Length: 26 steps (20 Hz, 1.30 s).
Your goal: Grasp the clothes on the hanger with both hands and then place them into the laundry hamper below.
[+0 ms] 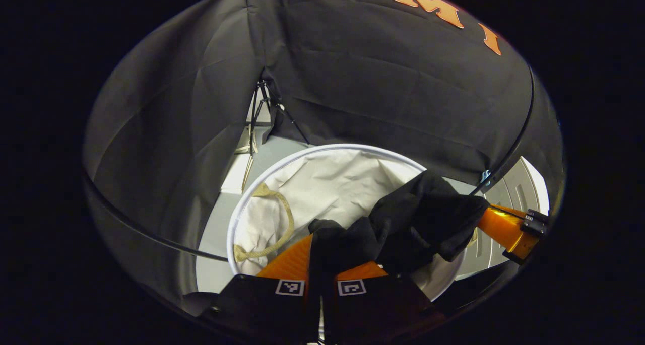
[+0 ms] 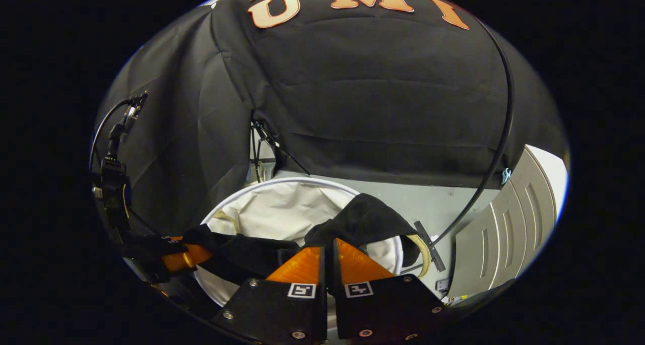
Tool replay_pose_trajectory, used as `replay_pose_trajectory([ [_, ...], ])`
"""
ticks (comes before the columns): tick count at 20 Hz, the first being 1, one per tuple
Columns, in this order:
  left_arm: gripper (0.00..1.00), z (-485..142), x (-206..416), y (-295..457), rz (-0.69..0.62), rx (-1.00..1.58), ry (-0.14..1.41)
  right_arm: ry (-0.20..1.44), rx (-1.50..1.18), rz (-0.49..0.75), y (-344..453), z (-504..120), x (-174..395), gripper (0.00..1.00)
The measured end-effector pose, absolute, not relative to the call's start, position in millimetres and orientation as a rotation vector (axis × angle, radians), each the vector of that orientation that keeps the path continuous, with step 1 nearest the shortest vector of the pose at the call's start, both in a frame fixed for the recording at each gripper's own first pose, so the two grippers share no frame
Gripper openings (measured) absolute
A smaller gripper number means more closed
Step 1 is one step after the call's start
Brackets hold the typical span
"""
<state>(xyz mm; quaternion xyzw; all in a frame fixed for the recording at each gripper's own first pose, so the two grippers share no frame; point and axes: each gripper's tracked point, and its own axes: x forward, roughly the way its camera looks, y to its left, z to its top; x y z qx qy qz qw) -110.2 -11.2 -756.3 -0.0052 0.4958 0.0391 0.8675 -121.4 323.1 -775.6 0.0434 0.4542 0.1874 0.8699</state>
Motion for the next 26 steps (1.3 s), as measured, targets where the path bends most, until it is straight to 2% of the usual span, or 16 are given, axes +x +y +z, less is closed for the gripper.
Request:
replay_pose_trajectory([
  [1, 0.12, -758, -112, -8, 0.098, -0.002, 1.043, 0.961, 0.094, 0.391, 323, -779, -125, 0.08],
  [6, 0.22, -757, -119, -8, 0.109, -0.022, 1.069, 0.935, 0.094, 0.377, 309, -765, -116, 0.12],
  [7, 0.23, -750, -115, -9, 0.105, -0.016, 1.058, 0.924, 0.09, 0.368, 304, -757, -113, 0.19],
  [8, 0.23, -742, -109, -9, 0.101, -0.007, 1.039, 0.915, 0.084, 0.355, 300, -753, -109, 0.35],
  [9, 0.23, -731, -100, -10, 0.093, -0.006, 1.014, 0.904, 0.085, 0.347, 297, -747, -104, 0.46],
  [10, 0.29, -719, -92, -15, 0.086, -0.013, 0.988, 0.895, 0.091, 0.341, 293, -741, -98, 0.55],
  [11, 0.36, -705, -82, -19, 0.084, -0.021, 0.961, 0.884, 0.097, 0.335, 290, -733, -93, 0.74],
  [13, 0.63, -676, -71, -24, 0.081, -0.034, 0.904, 0.826, 0.101, 0.31, 278, -707, -73, 0.86],
  [14, 0.8, -661, -66, -28, 0.081, -0.034, 0.874, 0.788, 0.1, 0.302, 272, -689, -61, 0.88],
  [16, 0.91, -624, -51, -25, 0.089, -0.022, 0.798, 0.713, 0.099, 0.295, 259, -649, -44, 0.91],
  [26, 0.9, -420, -17, -27, 0.086, 0.019, 0.43, 0.423, 0.103, 0.271, 221, -451, -8, 0.92],
])
